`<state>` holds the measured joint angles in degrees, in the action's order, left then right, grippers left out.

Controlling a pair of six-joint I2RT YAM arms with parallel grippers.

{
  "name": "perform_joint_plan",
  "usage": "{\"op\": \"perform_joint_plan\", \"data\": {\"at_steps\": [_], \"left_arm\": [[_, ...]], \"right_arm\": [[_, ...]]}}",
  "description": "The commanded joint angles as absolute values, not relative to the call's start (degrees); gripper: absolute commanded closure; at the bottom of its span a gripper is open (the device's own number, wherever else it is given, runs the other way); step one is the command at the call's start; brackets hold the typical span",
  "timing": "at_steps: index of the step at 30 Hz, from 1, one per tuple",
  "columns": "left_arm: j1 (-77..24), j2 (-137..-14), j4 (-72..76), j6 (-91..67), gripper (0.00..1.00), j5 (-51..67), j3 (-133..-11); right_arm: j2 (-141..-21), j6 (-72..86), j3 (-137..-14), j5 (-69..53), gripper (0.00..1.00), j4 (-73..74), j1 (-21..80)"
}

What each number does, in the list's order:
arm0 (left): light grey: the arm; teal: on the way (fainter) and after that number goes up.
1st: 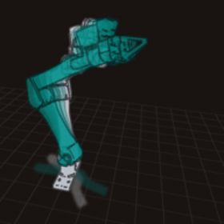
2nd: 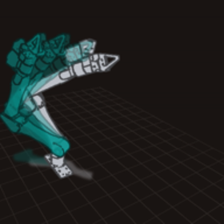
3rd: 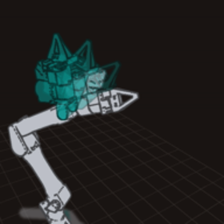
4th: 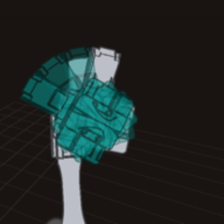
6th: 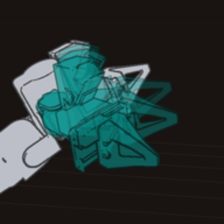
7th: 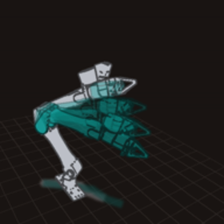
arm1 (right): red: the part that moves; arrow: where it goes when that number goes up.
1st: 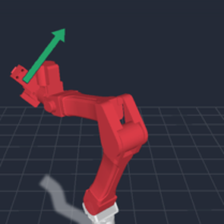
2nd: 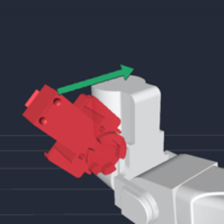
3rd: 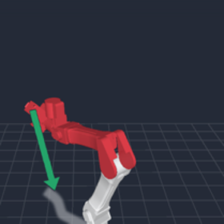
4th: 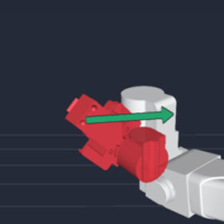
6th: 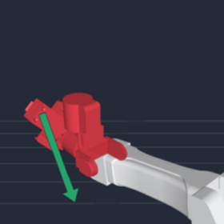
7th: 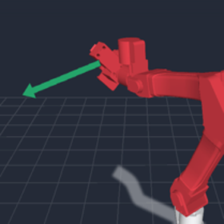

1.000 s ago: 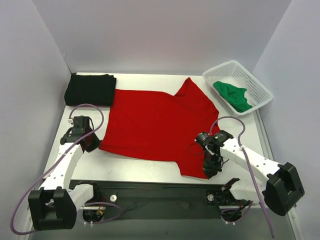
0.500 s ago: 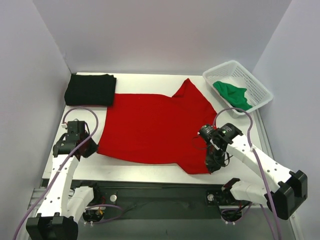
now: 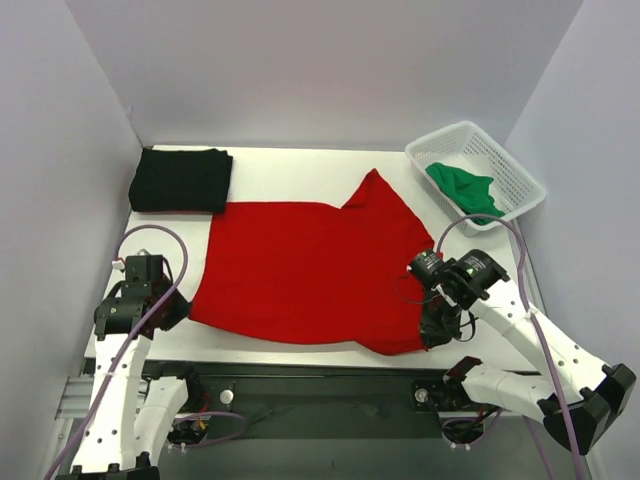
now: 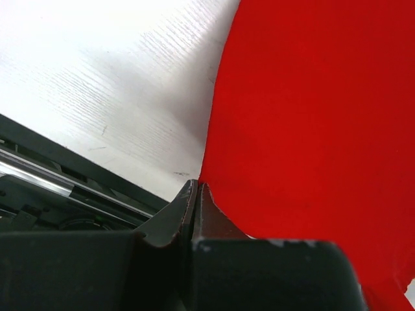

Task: Fold and stack the t-shirts
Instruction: Fold the flattened tshirt in 1/3 of the way

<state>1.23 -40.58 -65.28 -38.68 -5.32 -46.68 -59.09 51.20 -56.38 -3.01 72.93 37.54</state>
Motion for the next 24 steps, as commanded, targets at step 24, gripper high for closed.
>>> {"op": "perform_joint_plan", "data": {"at_steps": [24], "left_arm": [[4.21,-61.78,-41.14,-36.56,1.00,3.25,-50.53]], "right_arm": [[-90.24,29.45,-87.97,1.32,1.00,64.34,16.09]]}}
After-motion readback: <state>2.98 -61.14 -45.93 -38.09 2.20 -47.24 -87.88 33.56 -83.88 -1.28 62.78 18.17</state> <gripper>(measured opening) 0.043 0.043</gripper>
